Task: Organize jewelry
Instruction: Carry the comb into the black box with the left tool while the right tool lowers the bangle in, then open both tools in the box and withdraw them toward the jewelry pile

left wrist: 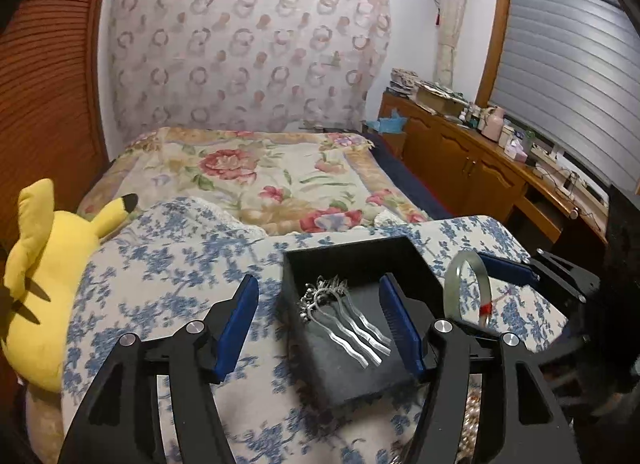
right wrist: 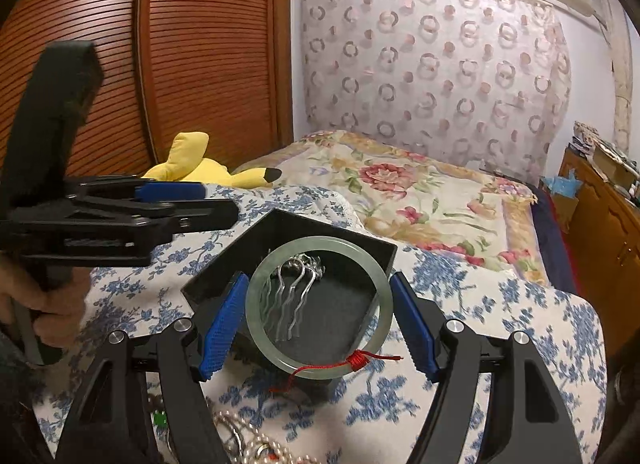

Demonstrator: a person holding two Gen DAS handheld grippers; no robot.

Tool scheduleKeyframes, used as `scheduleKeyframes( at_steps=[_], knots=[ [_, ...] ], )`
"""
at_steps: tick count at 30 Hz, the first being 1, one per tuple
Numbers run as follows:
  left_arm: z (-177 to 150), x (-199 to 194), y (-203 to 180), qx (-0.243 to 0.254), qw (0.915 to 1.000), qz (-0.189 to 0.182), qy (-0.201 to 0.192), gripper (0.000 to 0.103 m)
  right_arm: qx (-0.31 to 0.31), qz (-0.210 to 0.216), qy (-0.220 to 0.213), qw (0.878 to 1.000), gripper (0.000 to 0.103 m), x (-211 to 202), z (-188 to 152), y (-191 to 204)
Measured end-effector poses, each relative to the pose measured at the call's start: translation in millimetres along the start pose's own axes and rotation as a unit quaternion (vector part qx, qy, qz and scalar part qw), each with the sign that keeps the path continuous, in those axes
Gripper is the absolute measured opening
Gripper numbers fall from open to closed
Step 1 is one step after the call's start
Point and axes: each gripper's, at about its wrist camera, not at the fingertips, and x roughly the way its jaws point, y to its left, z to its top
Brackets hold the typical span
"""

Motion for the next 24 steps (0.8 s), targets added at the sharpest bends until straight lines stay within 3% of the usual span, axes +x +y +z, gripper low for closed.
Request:
scheduleKeyframes(
  at_steps=[6, 16, 19, 24],
  knots=[
    [-15.9, -16.6, 16.9, -0.004, 0.9998, 0.017, -0.002, 0.068, -0.017, 0.008, 0.023, 1.000, 0.074, 26.1, 5.9, 9.6],
    [-48.0, -30.0, 32.5, -0.001, 0.9996, 0.029, 0.003, 0.090, -0.015, 0.002, 0.059, 0.998, 0.075, 49.8, 2.8, 12.6],
    [-57.3, -32.4, 32.6, 0.002, 0.9995, 0.031, 0.007, 0.091, -0.017, 0.003, 0.057, 0.998, 0.080, 49.2, 4.1, 12.0],
    [-67.4, -36.5, 30.4, 0.003, 0.9996, 0.023, 0.015, 0.091, -0.011, 0.004, 0.049, 0.999, 0.080, 38.1, 1.4, 10.6]
  ],
)
